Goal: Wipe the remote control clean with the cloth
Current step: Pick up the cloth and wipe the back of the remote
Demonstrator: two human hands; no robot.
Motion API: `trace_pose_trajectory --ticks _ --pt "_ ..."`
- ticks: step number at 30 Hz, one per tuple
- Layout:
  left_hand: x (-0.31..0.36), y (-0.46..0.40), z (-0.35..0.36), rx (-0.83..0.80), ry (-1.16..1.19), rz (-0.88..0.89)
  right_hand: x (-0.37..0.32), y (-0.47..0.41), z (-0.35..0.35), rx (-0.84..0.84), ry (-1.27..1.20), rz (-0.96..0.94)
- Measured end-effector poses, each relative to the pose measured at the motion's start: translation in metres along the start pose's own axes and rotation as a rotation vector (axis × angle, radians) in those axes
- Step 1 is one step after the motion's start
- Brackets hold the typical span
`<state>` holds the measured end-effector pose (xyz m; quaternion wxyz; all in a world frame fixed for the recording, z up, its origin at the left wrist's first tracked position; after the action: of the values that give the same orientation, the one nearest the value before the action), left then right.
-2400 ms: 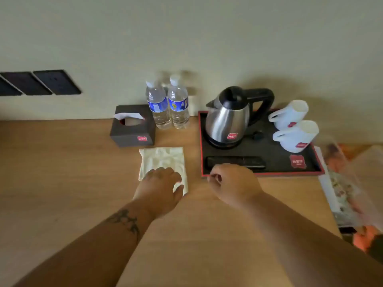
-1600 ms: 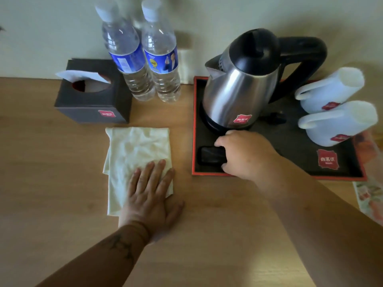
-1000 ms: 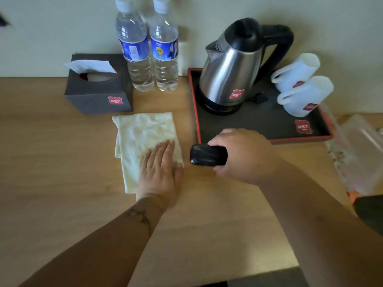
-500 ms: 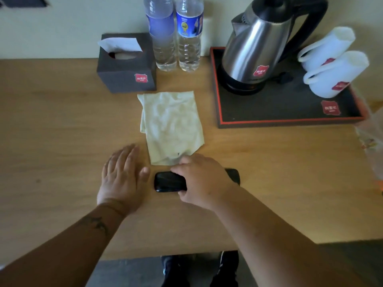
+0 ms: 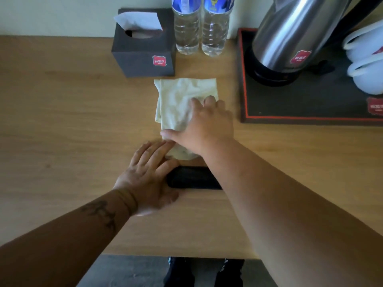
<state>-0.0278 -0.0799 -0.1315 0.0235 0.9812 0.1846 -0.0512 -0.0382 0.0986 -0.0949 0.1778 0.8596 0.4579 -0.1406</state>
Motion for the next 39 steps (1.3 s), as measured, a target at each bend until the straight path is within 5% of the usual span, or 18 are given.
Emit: trace_pose_trajectory --ticks 6,16,21,30,39 --pt "-0.002 -0.001 -0.001 -0.024 0.052 -0.035 -0.005 -0.015 -0.001 0.024 -0.052 -0.069" --pt "-0.005 0.000 -0.002 -0.046 0.102 -0.100 0.103 0.080 -0.116 0.331 -0.840 0.050" --pt "0.009 -0.008 -0.013 -0.032 0.067 -0.092 0.127 0.104 -0.111 0.182 -0.886 0.152" --pt "0.044 -0.030 -0.014 0.013 0.068 -0.064 0.119 0.112 -0.108 0.264 -0.269 -0.059" --pt "0.043 -0.030 -0.010 0.026 0.085 -0.095 0.058 0.128 -0.022 -0.115 0.005 -0.348"
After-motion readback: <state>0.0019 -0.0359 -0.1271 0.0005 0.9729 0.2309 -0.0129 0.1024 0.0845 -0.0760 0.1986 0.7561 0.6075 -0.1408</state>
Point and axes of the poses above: each hand's wrist, its own y-axis away from the middle knuckle, its own z-axis out of the palm, x = y × z, the point moved 6 cm from there along -y, towards the middle knuckle, and after that the axes turned 15 degrees about -y, right-handed, at the moved point
